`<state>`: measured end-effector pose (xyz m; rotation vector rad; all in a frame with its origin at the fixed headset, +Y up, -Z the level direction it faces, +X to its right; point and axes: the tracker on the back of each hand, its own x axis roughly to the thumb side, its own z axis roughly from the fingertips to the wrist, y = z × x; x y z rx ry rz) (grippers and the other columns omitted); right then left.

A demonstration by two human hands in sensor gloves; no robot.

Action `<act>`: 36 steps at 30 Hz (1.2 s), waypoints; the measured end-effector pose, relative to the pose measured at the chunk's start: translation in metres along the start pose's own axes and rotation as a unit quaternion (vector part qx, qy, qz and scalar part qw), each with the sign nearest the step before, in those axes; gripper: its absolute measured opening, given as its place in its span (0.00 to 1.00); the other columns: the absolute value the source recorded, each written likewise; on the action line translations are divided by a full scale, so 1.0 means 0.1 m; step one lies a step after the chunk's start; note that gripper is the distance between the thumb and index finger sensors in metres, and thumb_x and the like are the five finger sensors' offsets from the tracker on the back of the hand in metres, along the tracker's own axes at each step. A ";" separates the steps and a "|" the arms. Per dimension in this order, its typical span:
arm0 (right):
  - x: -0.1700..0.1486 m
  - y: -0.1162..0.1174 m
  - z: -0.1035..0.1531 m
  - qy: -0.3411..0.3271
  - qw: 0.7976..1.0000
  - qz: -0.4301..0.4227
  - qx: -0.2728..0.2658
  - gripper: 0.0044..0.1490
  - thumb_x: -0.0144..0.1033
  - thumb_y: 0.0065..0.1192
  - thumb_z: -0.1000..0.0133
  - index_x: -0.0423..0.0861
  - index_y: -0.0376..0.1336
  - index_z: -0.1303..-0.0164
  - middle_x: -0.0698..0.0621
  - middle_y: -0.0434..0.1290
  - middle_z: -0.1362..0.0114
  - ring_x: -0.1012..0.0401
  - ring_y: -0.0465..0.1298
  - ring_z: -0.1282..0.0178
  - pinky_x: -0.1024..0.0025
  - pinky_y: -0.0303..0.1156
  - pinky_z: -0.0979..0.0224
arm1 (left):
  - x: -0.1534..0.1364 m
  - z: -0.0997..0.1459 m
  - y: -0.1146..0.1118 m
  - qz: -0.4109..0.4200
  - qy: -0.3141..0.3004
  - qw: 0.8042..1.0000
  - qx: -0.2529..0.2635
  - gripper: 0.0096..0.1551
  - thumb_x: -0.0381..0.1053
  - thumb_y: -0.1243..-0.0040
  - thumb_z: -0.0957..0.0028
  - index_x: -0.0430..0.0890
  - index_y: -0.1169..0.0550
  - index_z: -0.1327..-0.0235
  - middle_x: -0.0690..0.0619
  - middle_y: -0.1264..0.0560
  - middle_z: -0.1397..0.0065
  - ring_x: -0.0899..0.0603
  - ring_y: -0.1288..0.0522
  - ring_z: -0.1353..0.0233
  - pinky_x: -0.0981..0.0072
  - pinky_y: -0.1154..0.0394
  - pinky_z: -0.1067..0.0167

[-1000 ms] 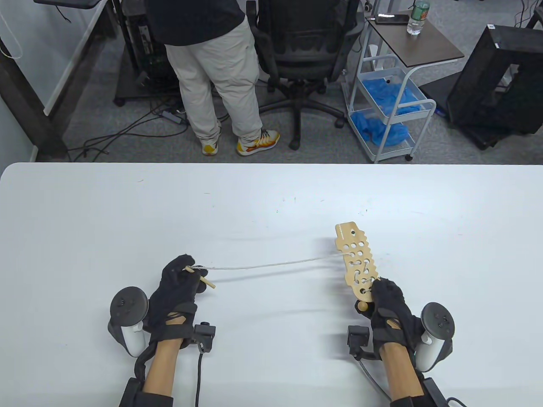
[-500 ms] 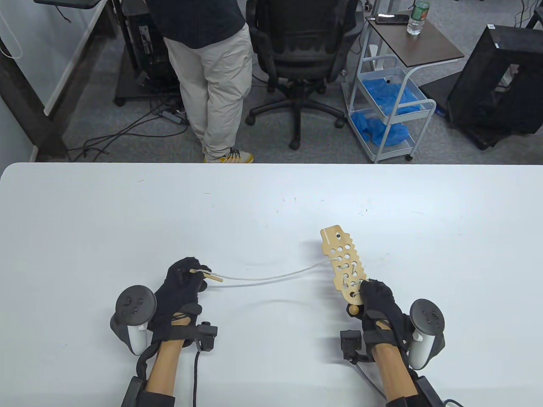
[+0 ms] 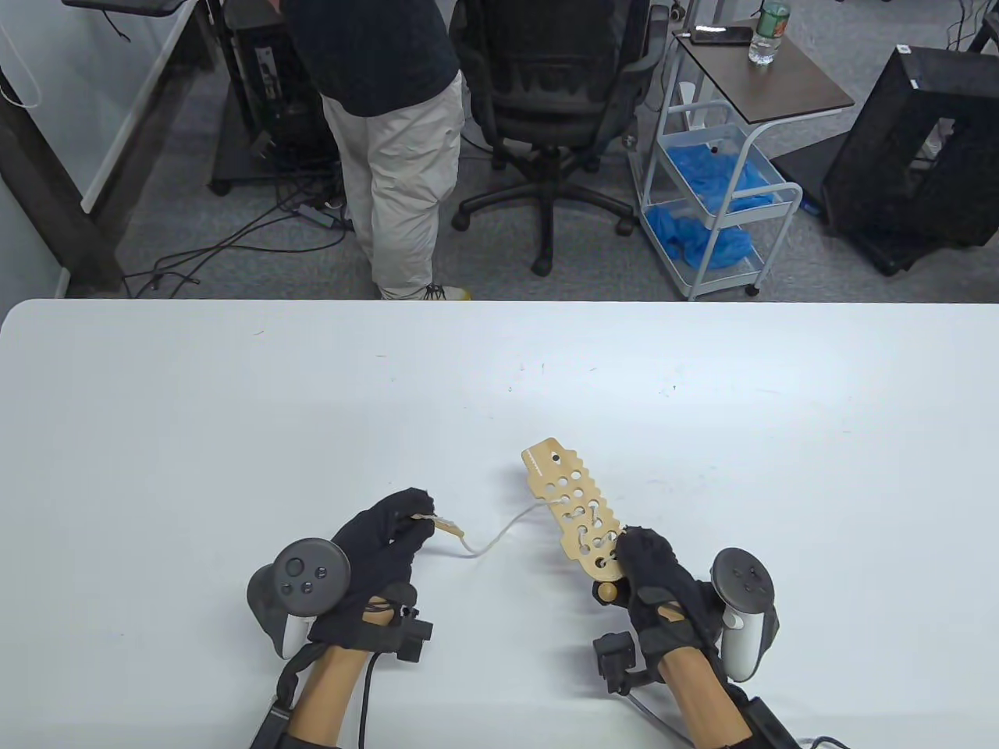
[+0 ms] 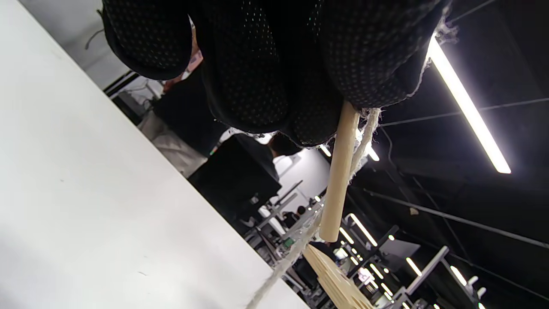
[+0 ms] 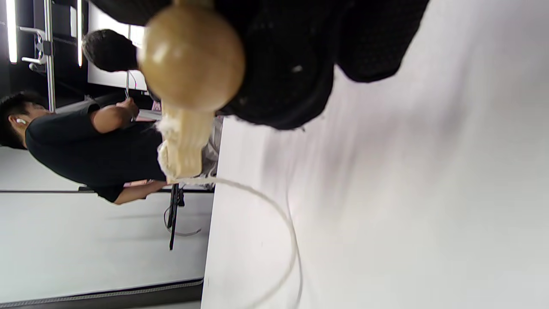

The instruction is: Remove rope from all holes on crocodile lacing toy

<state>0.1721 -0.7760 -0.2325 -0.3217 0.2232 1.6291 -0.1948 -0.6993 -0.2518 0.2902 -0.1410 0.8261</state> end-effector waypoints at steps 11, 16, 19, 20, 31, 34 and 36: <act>0.09 0.17 0.12 -0.047 0.997 0.068 0.005 0.31 0.44 0.57 0.47 0.42 0.57 0.37 0.47 0.77 0.45 0.54 0.83 0.60 0.46 0.74 0.39 | 0.19 0.06 -0.10 -0.030 -0.051 0.998 -0.011 0.21 0.55 0.31 0.53 0.63 0.16 0.45 0.57 0.13 0.48 0.51 0.16 0.49 0.45 0.23 0.38; 0.08 0.25 0.13 -0.053 0.994 0.088 0.020 0.31 0.44 0.57 0.47 0.42 0.57 0.37 0.47 0.77 0.45 0.54 0.83 0.60 0.46 0.74 0.39 | 0.26 0.09 -0.15 -0.042 -0.068 0.997 -0.019 0.20 0.55 0.32 0.53 0.63 0.16 0.46 0.57 0.13 0.47 0.51 0.16 0.48 0.45 0.23 0.38; 0.08 0.27 0.14 -0.060 0.993 0.101 0.020 0.31 0.44 0.57 0.47 0.42 0.58 0.37 0.47 0.77 0.46 0.54 0.83 0.60 0.46 0.74 0.39 | 0.27 0.10 -0.16 -0.044 -0.070 0.996 -0.021 0.20 0.55 0.32 0.53 0.63 0.16 0.46 0.57 0.14 0.47 0.51 0.17 0.48 0.44 0.23 0.38; 0.09 0.27 0.14 -0.064 0.992 0.107 0.019 0.31 0.44 0.57 0.47 0.42 0.58 0.37 0.47 0.77 0.46 0.54 0.83 0.61 0.46 0.74 0.39 | 0.27 0.10 -0.16 -0.044 -0.069 0.996 -0.022 0.20 0.54 0.32 0.53 0.63 0.16 0.46 0.57 0.14 0.47 0.51 0.17 0.48 0.44 0.23 0.38; 0.11 0.31 0.16 -0.090 0.986 0.140 0.018 0.31 0.45 0.59 0.47 0.43 0.59 0.38 0.48 0.79 0.47 0.55 0.83 0.62 0.47 0.75 0.40 | 0.26 0.10 -0.17 -0.052 -0.070 0.996 -0.032 0.20 0.55 0.32 0.53 0.63 0.15 0.46 0.56 0.13 0.47 0.50 0.16 0.48 0.43 0.23 0.38; 0.11 0.31 0.17 -0.091 0.986 0.141 0.018 0.31 0.45 0.59 0.47 0.43 0.59 0.38 0.48 0.79 0.47 0.55 0.83 0.61 0.47 0.75 0.40 | 0.28 0.10 -0.19 -0.052 -0.075 0.995 -0.036 0.20 0.55 0.32 0.53 0.63 0.15 0.46 0.56 0.13 0.47 0.50 0.16 0.48 0.43 0.23 0.38; 0.10 0.32 0.16 -0.089 0.985 0.143 0.021 0.31 0.45 0.59 0.47 0.43 0.59 0.38 0.48 0.79 0.47 0.55 0.83 0.61 0.47 0.75 0.40 | 0.29 0.10 -0.20 -0.059 -0.079 0.994 -0.038 0.20 0.54 0.31 0.53 0.63 0.15 0.46 0.56 0.13 0.47 0.50 0.16 0.48 0.43 0.24 0.38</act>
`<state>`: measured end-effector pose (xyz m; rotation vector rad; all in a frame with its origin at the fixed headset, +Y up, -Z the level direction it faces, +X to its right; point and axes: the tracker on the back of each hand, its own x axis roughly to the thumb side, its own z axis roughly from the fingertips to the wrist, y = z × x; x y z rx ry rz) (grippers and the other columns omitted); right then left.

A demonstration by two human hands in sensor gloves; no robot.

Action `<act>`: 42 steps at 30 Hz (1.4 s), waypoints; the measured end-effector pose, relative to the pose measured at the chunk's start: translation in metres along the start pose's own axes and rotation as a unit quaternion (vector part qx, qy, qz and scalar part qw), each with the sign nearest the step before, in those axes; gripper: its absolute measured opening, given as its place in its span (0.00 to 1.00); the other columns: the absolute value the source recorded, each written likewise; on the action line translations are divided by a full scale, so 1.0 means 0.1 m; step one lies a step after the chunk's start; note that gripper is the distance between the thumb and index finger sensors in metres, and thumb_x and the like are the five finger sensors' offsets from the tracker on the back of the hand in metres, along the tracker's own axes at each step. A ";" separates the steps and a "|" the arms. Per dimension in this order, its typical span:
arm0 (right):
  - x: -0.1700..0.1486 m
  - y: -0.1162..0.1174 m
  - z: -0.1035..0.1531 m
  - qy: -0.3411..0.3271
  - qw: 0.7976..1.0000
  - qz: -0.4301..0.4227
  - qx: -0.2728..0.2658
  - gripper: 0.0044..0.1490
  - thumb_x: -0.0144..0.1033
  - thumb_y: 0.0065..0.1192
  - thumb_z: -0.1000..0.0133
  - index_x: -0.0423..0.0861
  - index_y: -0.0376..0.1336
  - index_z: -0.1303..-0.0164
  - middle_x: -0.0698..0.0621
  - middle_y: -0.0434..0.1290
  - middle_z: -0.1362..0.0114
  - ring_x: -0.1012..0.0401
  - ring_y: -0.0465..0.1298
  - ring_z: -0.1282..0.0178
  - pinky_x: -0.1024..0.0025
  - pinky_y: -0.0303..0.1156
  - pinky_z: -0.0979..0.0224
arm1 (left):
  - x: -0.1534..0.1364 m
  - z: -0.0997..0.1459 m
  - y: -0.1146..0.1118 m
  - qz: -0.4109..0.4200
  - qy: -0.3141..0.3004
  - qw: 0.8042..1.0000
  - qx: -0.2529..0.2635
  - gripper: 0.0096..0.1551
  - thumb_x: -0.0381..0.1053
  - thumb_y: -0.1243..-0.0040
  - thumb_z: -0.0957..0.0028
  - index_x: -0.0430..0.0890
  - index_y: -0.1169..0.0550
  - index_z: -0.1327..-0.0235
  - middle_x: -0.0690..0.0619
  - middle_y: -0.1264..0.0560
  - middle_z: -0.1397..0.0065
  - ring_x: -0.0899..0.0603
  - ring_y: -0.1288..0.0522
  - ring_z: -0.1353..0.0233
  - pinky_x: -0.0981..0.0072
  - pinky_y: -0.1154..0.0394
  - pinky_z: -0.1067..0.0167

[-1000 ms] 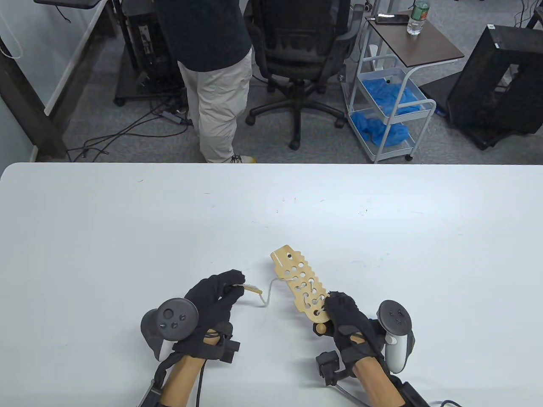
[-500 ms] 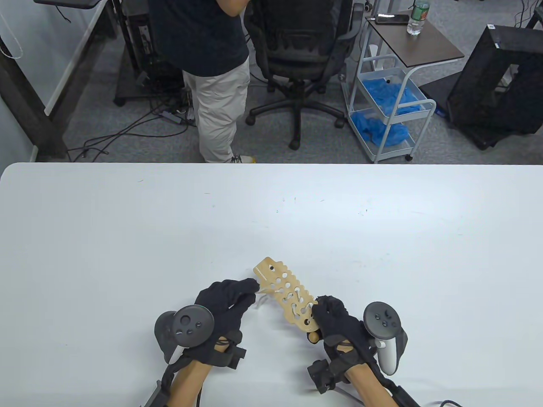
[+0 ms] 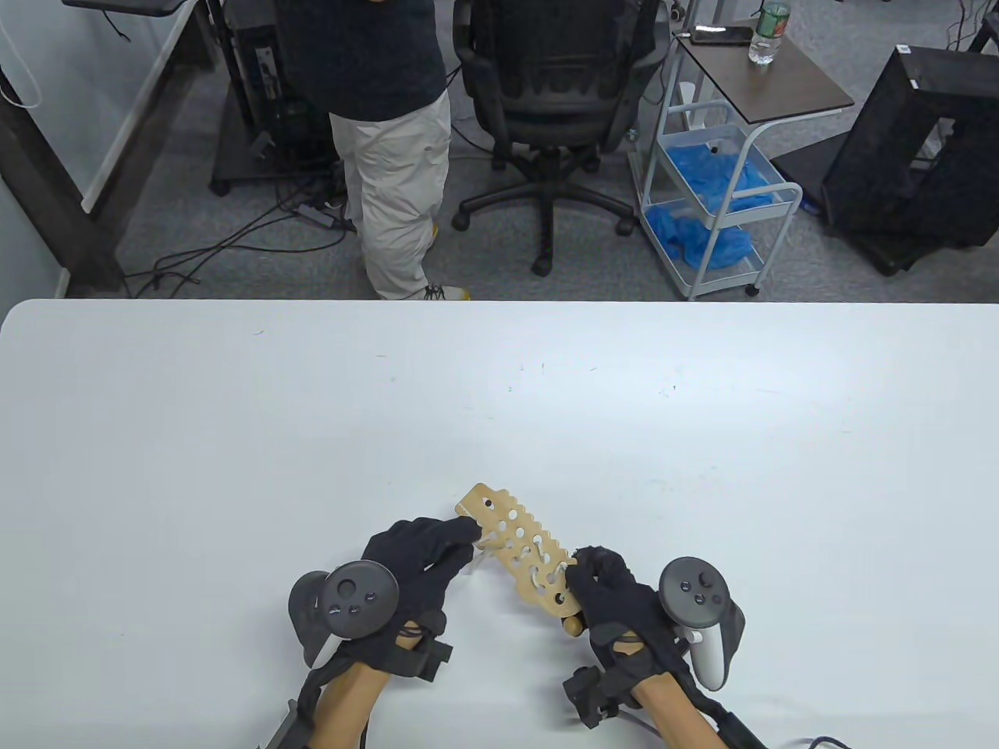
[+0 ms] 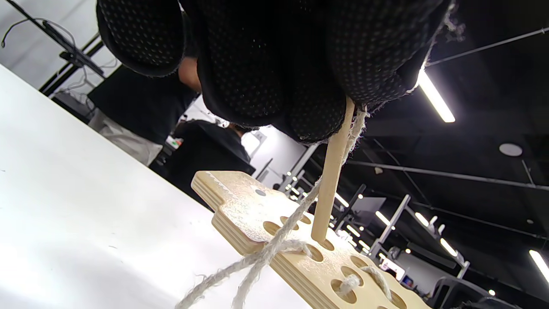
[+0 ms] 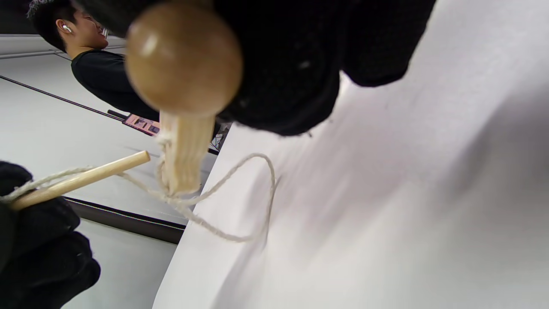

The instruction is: Remove rope from all holes on crocodile lacing toy

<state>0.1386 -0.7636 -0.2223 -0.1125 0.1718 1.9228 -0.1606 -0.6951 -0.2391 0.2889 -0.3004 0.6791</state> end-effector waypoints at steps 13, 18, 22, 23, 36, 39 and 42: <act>0.01 0.02 0.00 -0.006 1.000 0.002 0.011 0.31 0.46 0.59 0.47 0.43 0.59 0.38 0.48 0.79 0.47 0.55 0.83 0.61 0.47 0.75 0.40 | 0.11 0.02 -0.04 -0.061 -0.027 0.998 -0.011 0.20 0.55 0.31 0.54 0.63 0.15 0.46 0.56 0.14 0.45 0.49 0.17 0.46 0.42 0.25 0.36; 0.02 0.03 0.00 -0.015 1.000 0.003 0.018 0.31 0.46 0.59 0.47 0.44 0.59 0.38 0.49 0.79 0.47 0.55 0.83 0.61 0.47 0.75 0.39 | 0.15 0.03 -0.06 -0.081 -0.035 0.996 -0.014 0.20 0.55 0.31 0.54 0.64 0.15 0.47 0.54 0.18 0.36 0.47 0.21 0.39 0.39 0.28 0.34; 0.04 0.04 0.00 -0.026 0.999 0.004 0.029 0.31 0.47 0.59 0.47 0.44 0.59 0.37 0.49 0.79 0.46 0.56 0.83 0.61 0.48 0.75 0.39 | 0.16 0.03 -0.08 -0.093 -0.041 0.995 -0.022 0.20 0.56 0.31 0.54 0.64 0.15 0.47 0.51 0.24 0.26 0.43 0.26 0.30 0.36 0.31 0.31; 0.05 0.04 0.00 -0.030 0.999 0.003 0.033 0.31 0.47 0.59 0.47 0.44 0.59 0.37 0.49 0.79 0.46 0.56 0.83 0.61 0.48 0.75 0.39 | 0.16 0.03 -0.08 -0.094 -0.042 0.994 -0.024 0.21 0.56 0.31 0.54 0.64 0.15 0.47 0.50 0.25 0.24 0.43 0.27 0.29 0.36 0.32 0.31; 0.08 0.06 0.01 -0.041 0.997 -0.022 0.061 0.31 0.48 0.59 0.47 0.45 0.60 0.37 0.50 0.79 0.47 0.56 0.84 0.61 0.49 0.75 0.39 | 0.18 0.04 -0.10 -0.097 -0.051 0.993 -0.033 0.21 0.56 0.31 0.54 0.64 0.15 0.46 0.50 0.28 0.21 0.41 0.31 0.24 0.32 0.35 0.29; 0.08 0.05 0.01 -0.039 0.997 -0.031 0.061 0.31 0.48 0.59 0.47 0.45 0.60 0.37 0.50 0.79 0.47 0.56 0.84 0.61 0.49 0.75 0.39 | 0.17 0.04 -0.10 -0.080 -0.058 0.994 -0.037 0.25 0.57 0.30 0.55 0.65 0.16 0.41 0.50 0.28 0.20 0.41 0.32 0.23 0.31 0.36 0.28; 0.09 0.02 0.02 -0.037 0.996 -0.052 0.058 0.31 0.48 0.59 0.47 0.45 0.60 0.37 0.50 0.79 0.47 0.56 0.84 0.61 0.49 0.75 0.39 | 0.15 0.03 -0.03 -0.060 -0.045 0.997 -0.022 0.34 0.58 0.32 0.54 0.66 0.24 0.30 0.51 0.28 0.19 0.41 0.32 0.23 0.31 0.36 0.28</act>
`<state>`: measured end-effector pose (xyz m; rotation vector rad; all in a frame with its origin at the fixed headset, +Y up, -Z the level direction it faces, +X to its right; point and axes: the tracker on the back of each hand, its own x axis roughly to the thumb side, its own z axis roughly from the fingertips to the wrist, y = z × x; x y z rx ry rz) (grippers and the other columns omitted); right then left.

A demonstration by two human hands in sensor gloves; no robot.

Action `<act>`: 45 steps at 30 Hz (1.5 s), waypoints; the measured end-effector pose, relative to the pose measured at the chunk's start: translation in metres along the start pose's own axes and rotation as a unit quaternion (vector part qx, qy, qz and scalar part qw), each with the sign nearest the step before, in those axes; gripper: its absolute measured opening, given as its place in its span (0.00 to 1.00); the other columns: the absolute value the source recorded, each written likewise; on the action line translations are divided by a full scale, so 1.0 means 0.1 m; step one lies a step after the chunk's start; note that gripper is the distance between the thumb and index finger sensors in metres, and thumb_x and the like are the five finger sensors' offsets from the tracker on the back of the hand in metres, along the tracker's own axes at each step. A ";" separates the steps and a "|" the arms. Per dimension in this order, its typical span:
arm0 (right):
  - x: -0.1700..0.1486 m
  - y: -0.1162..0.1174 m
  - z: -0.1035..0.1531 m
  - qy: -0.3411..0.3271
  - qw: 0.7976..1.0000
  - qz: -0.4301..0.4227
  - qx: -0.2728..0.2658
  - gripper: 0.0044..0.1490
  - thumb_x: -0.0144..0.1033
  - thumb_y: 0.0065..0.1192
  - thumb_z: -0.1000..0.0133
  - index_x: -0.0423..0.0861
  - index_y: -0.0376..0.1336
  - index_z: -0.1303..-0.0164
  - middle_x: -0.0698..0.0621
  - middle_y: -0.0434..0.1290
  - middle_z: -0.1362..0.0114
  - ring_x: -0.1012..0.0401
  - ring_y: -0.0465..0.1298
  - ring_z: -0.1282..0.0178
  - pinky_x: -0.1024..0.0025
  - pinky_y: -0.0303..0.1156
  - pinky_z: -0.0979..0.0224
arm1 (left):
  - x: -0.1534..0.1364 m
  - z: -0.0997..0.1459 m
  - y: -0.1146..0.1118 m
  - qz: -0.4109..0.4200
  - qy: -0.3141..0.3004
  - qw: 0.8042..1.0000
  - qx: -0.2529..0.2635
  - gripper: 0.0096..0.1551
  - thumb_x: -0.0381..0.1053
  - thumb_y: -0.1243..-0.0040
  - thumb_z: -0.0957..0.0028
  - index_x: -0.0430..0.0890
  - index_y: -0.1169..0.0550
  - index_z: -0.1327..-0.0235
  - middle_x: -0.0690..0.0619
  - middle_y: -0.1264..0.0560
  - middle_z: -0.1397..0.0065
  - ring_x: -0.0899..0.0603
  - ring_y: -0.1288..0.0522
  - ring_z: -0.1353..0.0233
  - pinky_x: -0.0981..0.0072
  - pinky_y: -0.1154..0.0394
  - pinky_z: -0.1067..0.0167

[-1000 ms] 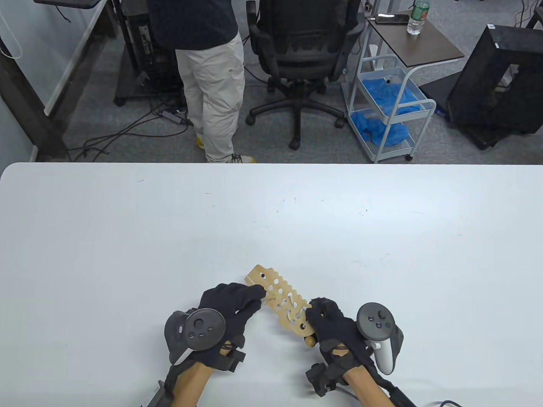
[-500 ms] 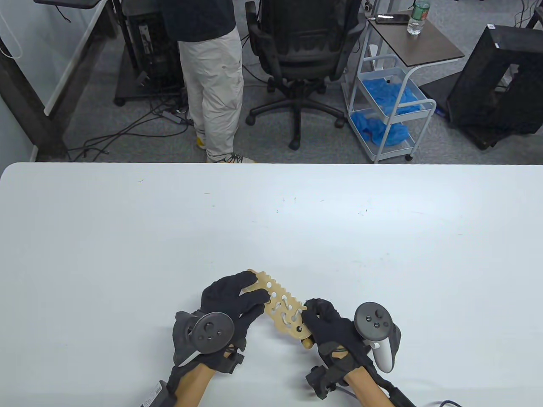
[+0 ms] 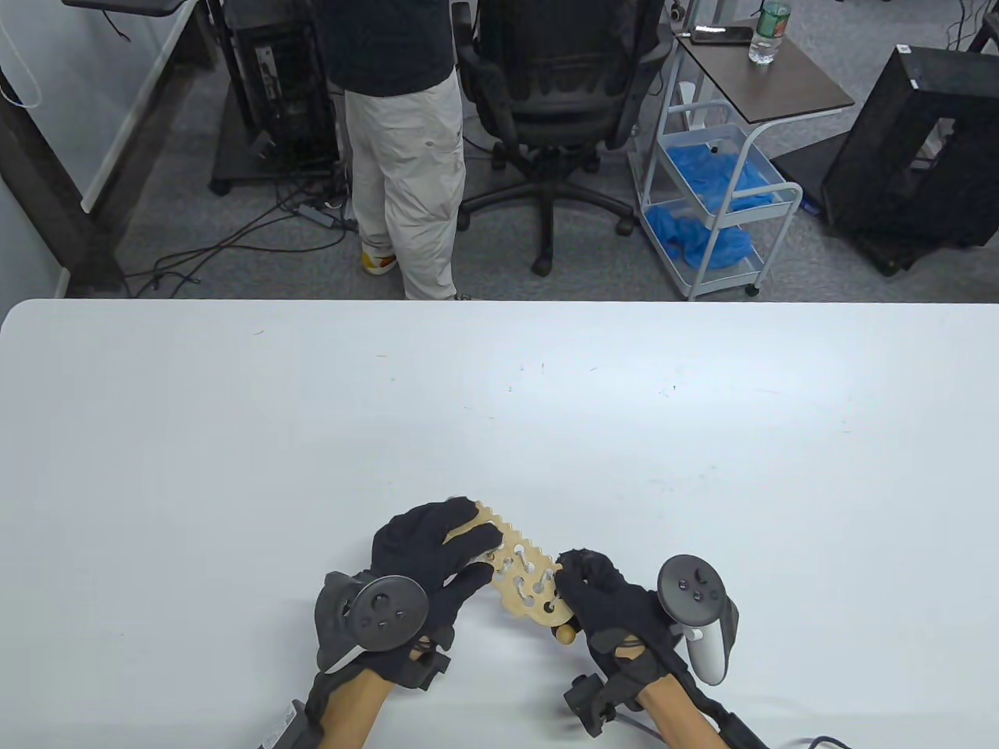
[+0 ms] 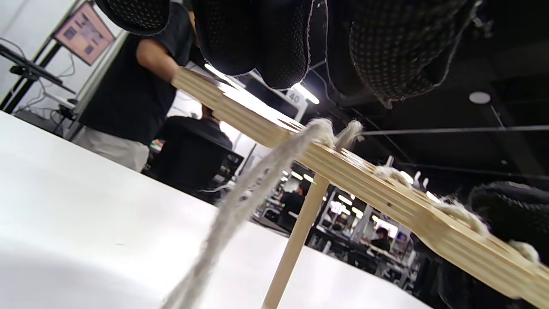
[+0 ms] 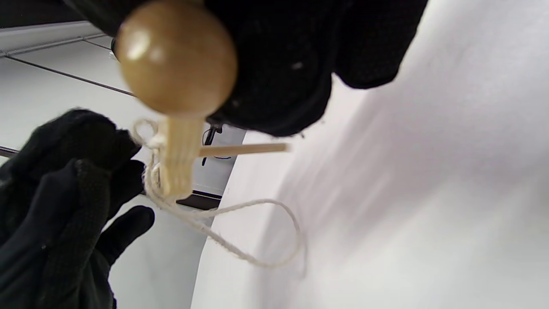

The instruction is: Remove rope from all holes on crocodile lacing toy

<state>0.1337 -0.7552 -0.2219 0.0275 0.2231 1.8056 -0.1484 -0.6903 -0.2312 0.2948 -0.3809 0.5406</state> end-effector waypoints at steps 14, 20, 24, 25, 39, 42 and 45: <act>0.05 -0.07 0.04 -0.025 0.995 -0.094 0.017 0.31 0.49 0.57 0.45 0.47 0.59 0.36 0.52 0.78 0.45 0.58 0.83 0.59 0.50 0.75 0.36 | -0.56 -0.01 -0.08 0.225 0.164 0.960 0.000 0.36 0.56 0.43 0.46 0.56 0.33 0.21 0.48 0.26 0.23 0.40 0.29 0.27 0.34 0.32 0.32; 0.07 -0.05 0.04 -0.042 0.991 -0.117 0.043 0.31 0.50 0.56 0.45 0.48 0.58 0.35 0.53 0.78 0.44 0.59 0.83 0.57 0.51 0.75 0.35 | -0.52 -0.06 -0.22 0.274 0.129 0.949 -0.085 0.29 0.56 0.40 0.47 0.59 0.23 0.29 0.49 0.23 0.25 0.39 0.28 0.27 0.32 0.33 0.32; 0.08 -0.04 0.05 -0.049 0.989 -0.129 0.056 0.31 0.50 0.56 0.45 0.48 0.58 0.35 0.53 0.78 0.43 0.59 0.83 0.57 0.51 0.74 0.34 | -0.48 -0.07 -0.28 0.275 0.103 0.947 -0.129 0.29 0.56 0.38 0.48 0.60 0.22 0.30 0.50 0.22 0.25 0.39 0.28 0.26 0.31 0.33 0.31; 0.08 -0.03 0.05 -0.050 0.988 -0.130 0.059 0.31 0.50 0.56 0.45 0.48 0.58 0.35 0.53 0.78 0.43 0.58 0.83 0.57 0.51 0.74 0.34 | -0.47 -0.08 -0.29 0.276 0.097 0.946 -0.138 0.29 0.56 0.38 0.48 0.61 0.23 0.30 0.50 0.22 0.25 0.39 0.28 0.26 0.31 0.34 0.31; 0.10 0.00 0.04 -0.060 0.986 -0.133 0.079 0.31 0.50 0.56 0.44 0.49 0.57 0.34 0.53 0.78 0.43 0.58 0.83 0.56 0.51 0.74 0.34 | -0.33 -0.08 -0.40 0.251 0.046 0.942 -0.216 0.32 0.53 0.31 0.52 0.62 0.22 0.30 0.50 0.24 0.23 0.38 0.30 0.24 0.29 0.36 0.29; 0.10 0.01 0.04 -0.062 0.986 -0.134 0.082 0.31 0.50 0.56 0.44 0.49 0.58 0.34 0.53 0.78 0.43 0.58 0.83 0.56 0.51 0.74 0.34 | -0.32 -0.08 -0.41 0.244 0.044 0.944 -0.217 0.30 0.53 0.30 0.52 0.62 0.21 0.32 0.50 0.23 0.24 0.38 0.29 0.25 0.29 0.36 0.30; 0.10 0.01 0.04 -0.063 0.985 -0.134 0.085 0.31 0.50 0.56 0.44 0.49 0.58 0.34 0.53 0.78 0.43 0.58 0.83 0.56 0.51 0.74 0.34 | -0.31 -0.08 -0.41 0.237 0.042 0.946 -0.217 0.29 0.52 0.30 0.52 0.62 0.20 0.34 0.51 0.22 0.26 0.39 0.28 0.26 0.29 0.35 0.30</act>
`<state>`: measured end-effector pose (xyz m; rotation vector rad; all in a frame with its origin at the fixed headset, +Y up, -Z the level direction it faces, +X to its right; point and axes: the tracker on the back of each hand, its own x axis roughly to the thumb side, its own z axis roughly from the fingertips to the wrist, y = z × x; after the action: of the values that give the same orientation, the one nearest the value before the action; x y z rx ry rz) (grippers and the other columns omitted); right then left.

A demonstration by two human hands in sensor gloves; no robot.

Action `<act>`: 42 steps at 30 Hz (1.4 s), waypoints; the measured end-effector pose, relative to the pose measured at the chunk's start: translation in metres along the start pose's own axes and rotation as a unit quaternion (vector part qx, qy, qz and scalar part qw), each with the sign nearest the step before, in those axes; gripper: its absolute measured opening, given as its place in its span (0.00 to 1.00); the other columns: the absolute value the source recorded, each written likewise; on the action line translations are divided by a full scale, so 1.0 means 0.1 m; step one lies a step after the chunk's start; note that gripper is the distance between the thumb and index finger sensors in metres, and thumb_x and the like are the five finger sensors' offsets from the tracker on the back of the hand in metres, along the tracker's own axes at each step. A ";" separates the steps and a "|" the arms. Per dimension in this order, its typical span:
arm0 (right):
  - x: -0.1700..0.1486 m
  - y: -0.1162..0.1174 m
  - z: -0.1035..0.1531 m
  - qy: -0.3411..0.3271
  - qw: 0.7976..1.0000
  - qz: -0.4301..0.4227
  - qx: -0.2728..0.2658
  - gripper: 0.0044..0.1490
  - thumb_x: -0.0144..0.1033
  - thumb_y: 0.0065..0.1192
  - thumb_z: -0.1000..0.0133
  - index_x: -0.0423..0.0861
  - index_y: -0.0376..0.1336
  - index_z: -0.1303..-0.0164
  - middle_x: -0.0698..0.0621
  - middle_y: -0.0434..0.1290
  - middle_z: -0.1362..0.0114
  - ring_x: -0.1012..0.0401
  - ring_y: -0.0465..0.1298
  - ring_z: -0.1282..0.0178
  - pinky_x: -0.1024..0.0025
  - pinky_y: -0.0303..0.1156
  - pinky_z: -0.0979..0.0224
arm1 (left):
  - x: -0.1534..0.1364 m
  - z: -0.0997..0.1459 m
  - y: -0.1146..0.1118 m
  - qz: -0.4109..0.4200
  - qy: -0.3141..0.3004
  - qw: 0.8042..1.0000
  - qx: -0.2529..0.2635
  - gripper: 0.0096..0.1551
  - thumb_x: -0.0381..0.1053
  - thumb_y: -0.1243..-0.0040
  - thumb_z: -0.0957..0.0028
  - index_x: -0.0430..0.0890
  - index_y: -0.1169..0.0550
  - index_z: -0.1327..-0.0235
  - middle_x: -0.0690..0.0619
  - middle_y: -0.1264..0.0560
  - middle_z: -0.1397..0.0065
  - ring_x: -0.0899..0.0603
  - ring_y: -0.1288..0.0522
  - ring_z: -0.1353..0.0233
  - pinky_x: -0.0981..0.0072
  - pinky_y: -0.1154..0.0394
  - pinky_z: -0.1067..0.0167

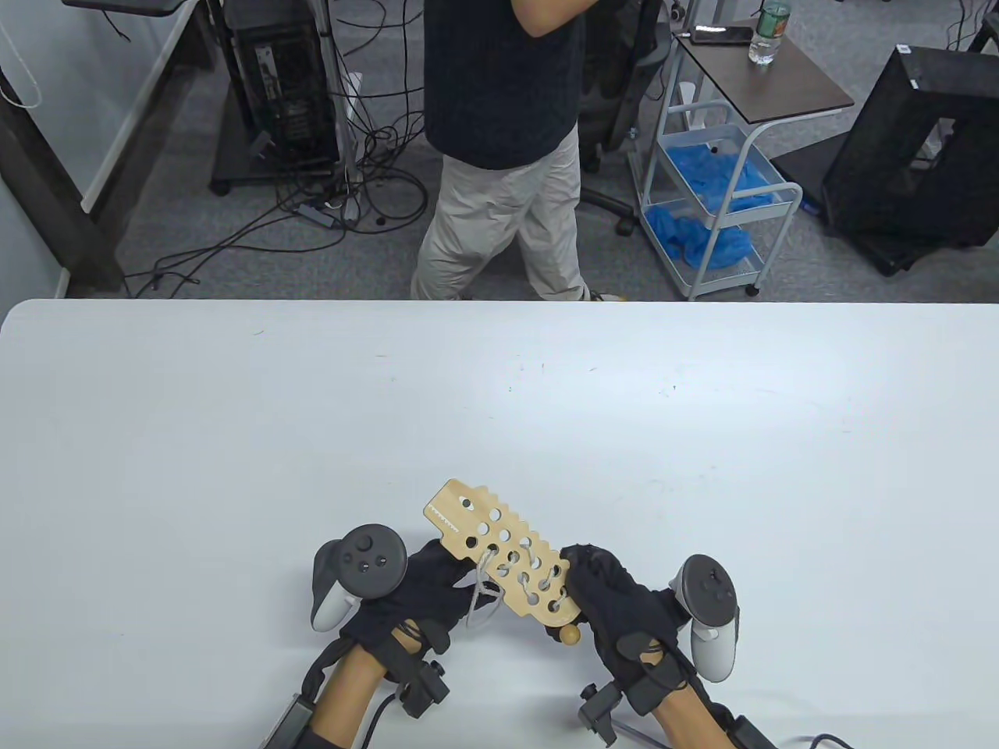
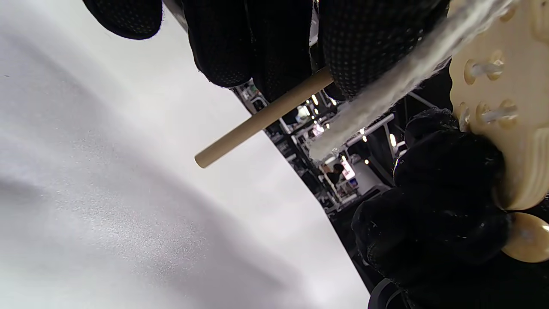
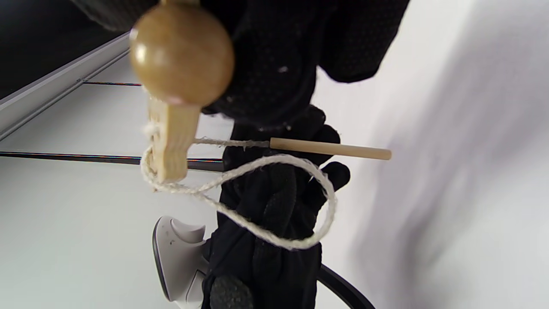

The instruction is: Remove rope from all holes on crocodile lacing toy

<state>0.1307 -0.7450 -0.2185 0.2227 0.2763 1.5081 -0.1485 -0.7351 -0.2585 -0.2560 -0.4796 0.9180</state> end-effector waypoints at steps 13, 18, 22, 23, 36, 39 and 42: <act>-0.01 -0.06 -0.01 0.007 1.000 0.010 -0.021 0.30 0.50 0.56 0.45 0.48 0.58 0.35 0.53 0.78 0.43 0.58 0.83 0.57 0.50 0.74 0.34 | 0.02 0.04 0.06 -0.026 0.014 0.998 0.055 0.24 0.52 0.31 0.52 0.62 0.16 0.41 0.54 0.18 0.32 0.43 0.24 0.31 0.32 0.33 0.30; -0.04 -0.14 -0.02 0.021 0.998 0.025 -0.055 0.31 0.49 0.57 0.45 0.47 0.59 0.35 0.52 0.78 0.44 0.58 0.83 0.58 0.50 0.74 0.35 | -0.01 0.06 0.10 -0.048 0.031 0.994 0.095 0.23 0.53 0.30 0.53 0.63 0.16 0.42 0.55 0.17 0.34 0.44 0.22 0.33 0.34 0.31 0.31; -0.08 -0.20 -0.03 0.034 0.997 0.025 -0.069 0.30 0.49 0.57 0.45 0.47 0.59 0.36 0.52 0.78 0.45 0.57 0.83 0.58 0.50 0.74 0.36 | -0.02 0.06 0.12 -0.070 0.046 0.990 0.111 0.23 0.52 0.30 0.53 0.63 0.15 0.42 0.55 0.17 0.34 0.44 0.22 0.33 0.34 0.31 0.31; -0.09 -0.21 -0.03 0.038 0.996 0.029 -0.075 0.30 0.49 0.57 0.45 0.47 0.59 0.36 0.52 0.79 0.45 0.57 0.83 0.58 0.50 0.75 0.36 | -0.02 0.06 0.12 -0.078 0.048 0.989 0.115 0.23 0.52 0.30 0.53 0.63 0.15 0.42 0.55 0.17 0.34 0.44 0.22 0.33 0.34 0.31 0.31; -0.16 -0.44 -0.05 0.067 0.984 0.068 -0.149 0.30 0.48 0.58 0.46 0.46 0.60 0.37 0.50 0.79 0.46 0.57 0.83 0.59 0.49 0.75 0.37 | 0.01 0.06 0.17 -0.154 0.059 0.977 0.135 0.23 0.52 0.30 0.53 0.64 0.15 0.42 0.55 0.17 0.34 0.44 0.22 0.32 0.34 0.31 0.30; -0.17 -0.49 -0.05 0.072 0.982 0.068 -0.160 0.30 0.48 0.58 0.46 0.46 0.60 0.37 0.50 0.79 0.46 0.57 0.83 0.60 0.49 0.75 0.37 | -0.01 0.06 0.19 -0.153 0.065 0.976 0.138 0.23 0.52 0.30 0.53 0.63 0.15 0.42 0.55 0.17 0.34 0.44 0.22 0.32 0.34 0.31 0.30; -0.18 -0.53 -0.05 0.076 0.980 0.069 -0.171 0.30 0.48 0.58 0.46 0.46 0.60 0.37 0.50 0.79 0.46 0.57 0.83 0.60 0.49 0.75 0.37 | -0.03 0.07 0.21 -0.154 0.070 0.975 0.141 0.23 0.52 0.30 0.53 0.63 0.15 0.42 0.55 0.17 0.34 0.44 0.22 0.32 0.34 0.31 0.31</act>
<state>0.1786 -0.7659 -0.2390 -0.1514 0.1203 1.6858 -0.1677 -0.7252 -0.2621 0.0150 -0.2434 0.6482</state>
